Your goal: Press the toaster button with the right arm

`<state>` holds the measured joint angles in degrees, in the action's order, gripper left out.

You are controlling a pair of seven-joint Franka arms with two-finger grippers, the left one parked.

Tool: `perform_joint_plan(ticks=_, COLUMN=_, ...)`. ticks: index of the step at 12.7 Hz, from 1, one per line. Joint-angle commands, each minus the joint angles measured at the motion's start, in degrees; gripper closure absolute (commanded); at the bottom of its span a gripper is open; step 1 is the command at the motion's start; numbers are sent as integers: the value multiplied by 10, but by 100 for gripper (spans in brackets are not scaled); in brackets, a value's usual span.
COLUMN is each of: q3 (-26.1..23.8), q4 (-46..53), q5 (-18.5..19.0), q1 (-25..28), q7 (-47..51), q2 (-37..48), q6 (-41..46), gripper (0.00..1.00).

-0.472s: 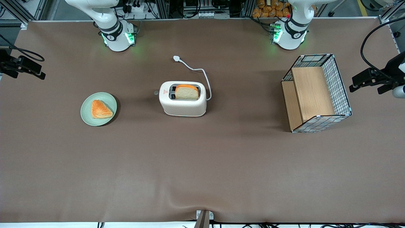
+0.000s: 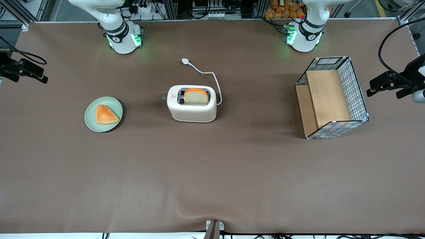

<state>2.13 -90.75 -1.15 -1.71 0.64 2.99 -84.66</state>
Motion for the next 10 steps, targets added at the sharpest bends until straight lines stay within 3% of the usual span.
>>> perform_joint_plan(ticks=1, q3=-8, q4=7, q5=-2, q1=-11, q7=6, q2=-4, q6=7, gripper=0)
perform_joint_plan(ticks=7, q3=-10, q4=3, q5=-4, q1=-1, q7=-12, q2=-69, q6=81, gripper=0)
perform_joint_plan(ticks=10, q3=-9, q4=-23, q5=-81, q1=-4, q7=-11, q2=-88, q6=80, gripper=0)
